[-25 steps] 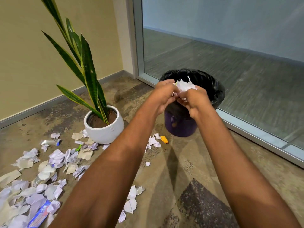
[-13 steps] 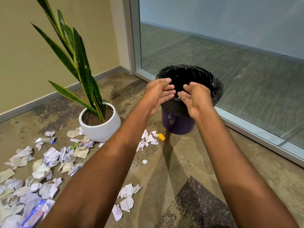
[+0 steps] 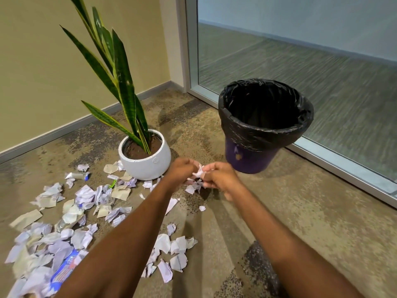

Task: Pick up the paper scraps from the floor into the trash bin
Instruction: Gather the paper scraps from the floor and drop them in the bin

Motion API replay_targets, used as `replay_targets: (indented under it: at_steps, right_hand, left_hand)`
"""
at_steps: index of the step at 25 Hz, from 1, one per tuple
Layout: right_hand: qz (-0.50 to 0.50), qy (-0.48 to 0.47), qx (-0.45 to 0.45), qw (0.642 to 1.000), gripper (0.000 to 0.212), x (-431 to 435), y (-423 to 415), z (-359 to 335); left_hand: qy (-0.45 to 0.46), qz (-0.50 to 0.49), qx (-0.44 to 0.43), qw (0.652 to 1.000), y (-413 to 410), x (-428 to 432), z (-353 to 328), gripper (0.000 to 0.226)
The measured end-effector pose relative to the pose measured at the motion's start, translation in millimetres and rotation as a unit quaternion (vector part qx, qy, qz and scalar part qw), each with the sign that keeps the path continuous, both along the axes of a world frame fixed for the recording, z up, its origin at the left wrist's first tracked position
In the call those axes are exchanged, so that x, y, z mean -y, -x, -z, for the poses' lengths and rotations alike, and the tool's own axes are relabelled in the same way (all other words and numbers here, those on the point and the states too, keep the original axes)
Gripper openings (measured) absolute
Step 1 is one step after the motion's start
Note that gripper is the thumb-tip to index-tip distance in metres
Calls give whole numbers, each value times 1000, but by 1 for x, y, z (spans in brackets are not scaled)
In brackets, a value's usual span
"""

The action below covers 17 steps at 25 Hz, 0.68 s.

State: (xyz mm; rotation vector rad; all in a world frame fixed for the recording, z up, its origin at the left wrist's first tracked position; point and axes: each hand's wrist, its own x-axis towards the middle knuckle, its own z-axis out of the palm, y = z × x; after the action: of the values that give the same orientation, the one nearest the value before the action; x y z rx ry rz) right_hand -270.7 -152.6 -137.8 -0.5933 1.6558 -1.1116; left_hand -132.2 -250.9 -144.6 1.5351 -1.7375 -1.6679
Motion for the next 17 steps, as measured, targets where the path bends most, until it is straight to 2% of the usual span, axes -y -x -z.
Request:
replay_targets:
  at_steps: [1,3,5,7,11,14,16,17]
  right_hand:
    - [-30,-26,-44,998,22,-3,-7,23]
    - [-105,-66,-156,980,29,-15,-19,64]
    - [-178,-83,-269,943,36,-27,-28,96]
    - [-199,-65,-358,910,33,-36,-34,115]
    - [-167,-28,-398,902,22,-26,-25,121]
    - [-129,-32,-401,907,34,-7,-9,118]
    - [-86,-10,-433,897,37,1,4,115]
    - [-81,-10,-466,881,44,5,12,114]
  left_hand:
    - [17,11,41,999,-6,-1,13,20]
    - [80,47,134,987,-13,2,35,39]
    - [137,91,204,965,-14,4,47,62]
    - [165,116,247,948,-12,7,59,75]
    - [200,146,313,917,-8,12,88,106]
    - [209,153,323,910,-5,11,104,106]
    - [227,156,326,904,-3,11,111,90]
    - [236,151,325,903,-2,12,112,82]
